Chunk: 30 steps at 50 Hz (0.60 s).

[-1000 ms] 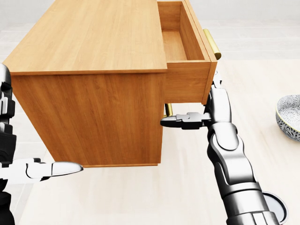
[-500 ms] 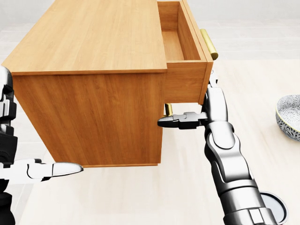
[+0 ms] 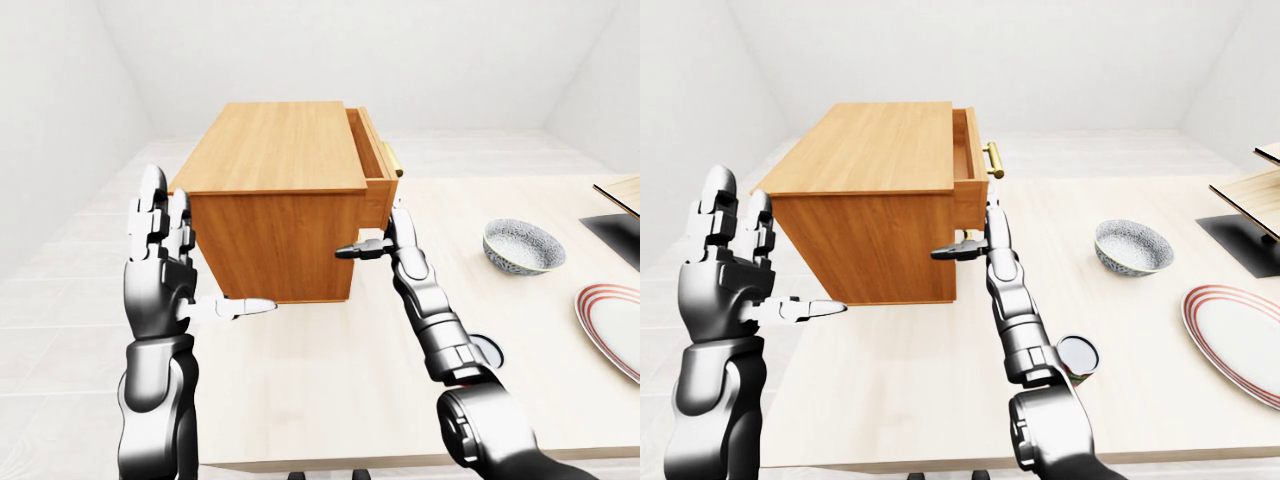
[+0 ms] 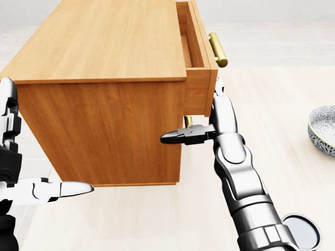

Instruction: Close the top drawer of the cabinet.

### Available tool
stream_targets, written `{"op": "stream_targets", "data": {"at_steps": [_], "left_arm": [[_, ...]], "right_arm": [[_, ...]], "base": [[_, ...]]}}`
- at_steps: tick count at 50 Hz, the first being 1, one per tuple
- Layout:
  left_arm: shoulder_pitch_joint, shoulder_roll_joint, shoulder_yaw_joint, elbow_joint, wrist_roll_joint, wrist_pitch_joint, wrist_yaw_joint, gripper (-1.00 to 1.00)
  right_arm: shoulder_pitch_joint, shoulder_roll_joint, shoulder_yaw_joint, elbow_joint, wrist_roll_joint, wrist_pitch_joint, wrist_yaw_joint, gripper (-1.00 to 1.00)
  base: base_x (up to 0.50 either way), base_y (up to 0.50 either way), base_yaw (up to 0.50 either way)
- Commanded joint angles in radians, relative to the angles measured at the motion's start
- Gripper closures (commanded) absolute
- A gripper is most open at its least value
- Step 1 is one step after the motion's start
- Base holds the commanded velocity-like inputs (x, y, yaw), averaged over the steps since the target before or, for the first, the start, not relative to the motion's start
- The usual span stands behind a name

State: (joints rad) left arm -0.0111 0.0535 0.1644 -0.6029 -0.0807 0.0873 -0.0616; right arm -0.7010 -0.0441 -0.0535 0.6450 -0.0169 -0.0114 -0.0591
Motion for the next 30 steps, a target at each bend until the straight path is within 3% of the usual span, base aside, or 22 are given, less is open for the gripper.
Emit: {"op": "stream_targets", "data": {"at_steps": [1,12,30], "left_arm": [[0.010,-0.003,-0.007,0.011,0.003,0.000,-0.003,-1.00],[0.013,-0.003,-0.006,0.006,0.002,0.000,-0.005,-1.00],[0.004,0.000,-0.001,0.002,-0.003,0.000,-0.004,-1.00]], "right_arm": [[-0.041,0.054,0.048,0.042,0.001,-0.025,0.018,-1.00],[-0.049,0.073,0.055,0.042,-0.008,-0.019,0.024,-1.00],[-0.086,0.118,0.078,0.101,-0.030,-0.039,0.039,-1.00]], "base": [[0.00,0.00,0.00],[0.00,0.00,0.00],[0.00,0.00,0.00]]}}
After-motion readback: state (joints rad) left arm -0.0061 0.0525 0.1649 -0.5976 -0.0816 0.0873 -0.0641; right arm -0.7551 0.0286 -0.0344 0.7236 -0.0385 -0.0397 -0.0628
